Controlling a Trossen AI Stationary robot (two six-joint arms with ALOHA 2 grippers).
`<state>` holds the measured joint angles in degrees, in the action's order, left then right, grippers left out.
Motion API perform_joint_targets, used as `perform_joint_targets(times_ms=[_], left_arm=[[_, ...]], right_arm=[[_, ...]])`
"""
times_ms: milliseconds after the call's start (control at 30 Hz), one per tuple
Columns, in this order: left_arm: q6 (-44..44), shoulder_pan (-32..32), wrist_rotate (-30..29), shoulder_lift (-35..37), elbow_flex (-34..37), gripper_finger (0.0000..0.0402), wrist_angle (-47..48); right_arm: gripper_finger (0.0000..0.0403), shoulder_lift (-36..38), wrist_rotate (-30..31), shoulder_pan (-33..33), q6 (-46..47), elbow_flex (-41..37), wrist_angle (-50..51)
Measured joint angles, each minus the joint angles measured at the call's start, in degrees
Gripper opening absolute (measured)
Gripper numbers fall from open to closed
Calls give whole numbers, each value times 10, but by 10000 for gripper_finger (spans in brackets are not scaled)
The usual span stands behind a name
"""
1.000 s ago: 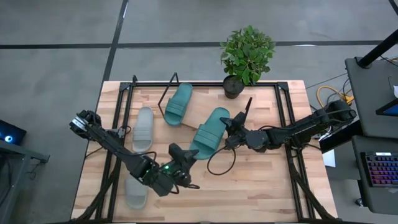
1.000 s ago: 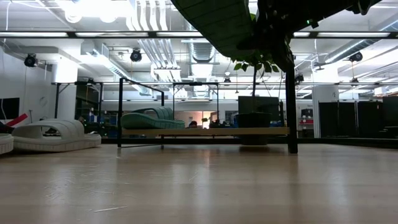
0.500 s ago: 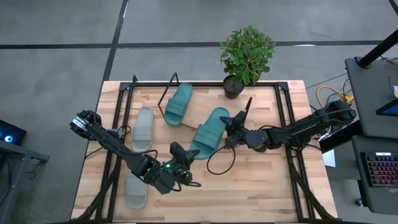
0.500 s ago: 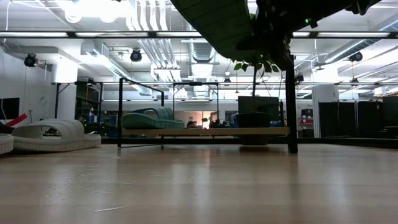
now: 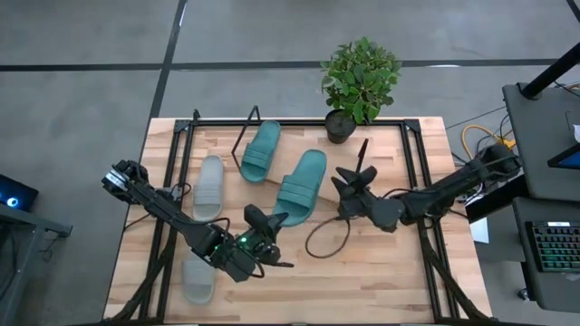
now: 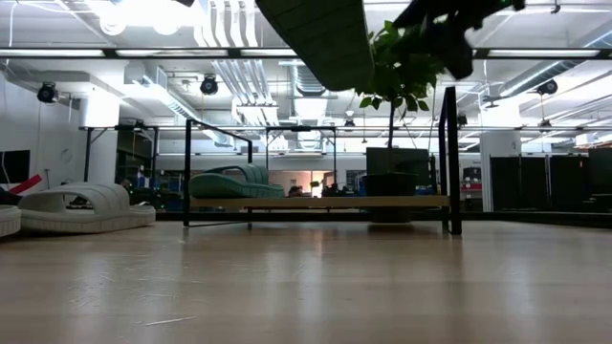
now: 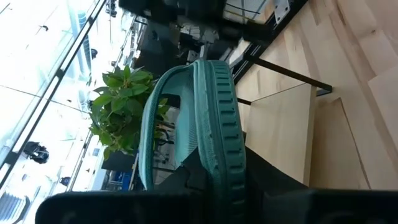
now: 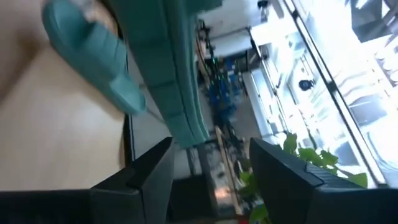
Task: Pick and place slides into the shelf
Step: Put the green slipper on the shelf
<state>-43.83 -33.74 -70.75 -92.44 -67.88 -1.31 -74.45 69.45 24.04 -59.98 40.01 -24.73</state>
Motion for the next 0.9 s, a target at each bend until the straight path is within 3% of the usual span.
perform_joint_targets(times_ms=[200, 433, 567, 700, 900], left_arm=[[0, 0, -1, 0, 0, 21, -3], [0, -1, -2, 0, 0, 21, -4], [2, -2, -2, 0, 4, 21, -10], [2, -2, -2, 0, 8, 21, -12], [1, -2, -3, 0, 8, 21, -13]], right_arm=[[187, 47, -7, 87, 78, 0, -3], [174, 103, -52, 196, 342, -2, 23], [167, 114, -84, 242, 439, -25, 50], [160, 109, -83, 268, 451, -53, 44], [148, 113, -84, 280, 352, -51, -4]])
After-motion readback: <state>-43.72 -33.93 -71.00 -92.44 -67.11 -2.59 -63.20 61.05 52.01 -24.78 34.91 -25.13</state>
